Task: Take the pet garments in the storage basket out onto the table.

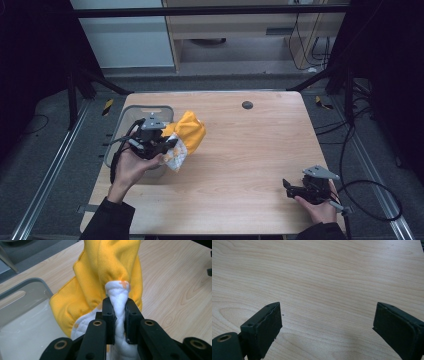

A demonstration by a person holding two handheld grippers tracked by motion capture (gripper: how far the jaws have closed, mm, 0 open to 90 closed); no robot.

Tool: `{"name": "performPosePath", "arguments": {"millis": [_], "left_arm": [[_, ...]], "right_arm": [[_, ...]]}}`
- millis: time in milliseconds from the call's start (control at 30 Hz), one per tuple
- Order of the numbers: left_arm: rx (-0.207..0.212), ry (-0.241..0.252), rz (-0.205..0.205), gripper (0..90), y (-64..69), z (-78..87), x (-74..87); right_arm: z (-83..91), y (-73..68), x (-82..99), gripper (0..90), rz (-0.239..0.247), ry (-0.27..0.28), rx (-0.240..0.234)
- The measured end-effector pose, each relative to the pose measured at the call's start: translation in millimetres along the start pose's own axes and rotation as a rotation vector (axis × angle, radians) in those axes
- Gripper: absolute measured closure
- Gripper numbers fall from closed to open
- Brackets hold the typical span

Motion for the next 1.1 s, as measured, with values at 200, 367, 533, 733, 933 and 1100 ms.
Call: {"name": "performPosePath", "arguments": {"millis": [200,367,533,733,933,1100], "left_arm": [[0.016,-0.001,-0.011,81.2,7.3,-3.2,-1.2],[0.028,-0.003,-0.015,81.2,12.5,-7.2,-0.7],[0.043,-0.006,-0.023,81.2,20.0,-12.1,0.3],[0.059,-0.016,-0.038,81.2,29.0,-18.4,0.5],[0.071,-0.028,-0.057,81.2,38.1,-25.4,-0.5],[0.095,-0.019,-0.057,81.2,45.5,-29.1,-1.0]], "right_arm": [[0.2,0.8,0.0,8.2,0.003,0.001,0.005],[0.9,0.7,-0.2,8.2,0.002,0.003,0.005],[1.4,1.3,-0.1,8.2,0.006,0.006,0.008],[1.8,2.2,-0.1,8.2,-0.002,0.010,0.009],[3.2,2.9,-0.1,8.2,-0.002,0.019,0.015],[3.7,4.8,0.3,8.2,-0.007,0.021,0.017]]}}
Point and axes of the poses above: each handheld gripper's, and its own axes: z roughly backward along the jaws, x roughly out of its underside, y roughly to its right, the point moved 5 cm from there along -z, roughly forward along the jaws, and after that the axes turned 13 degrees about -x, right-handed, at the moved point
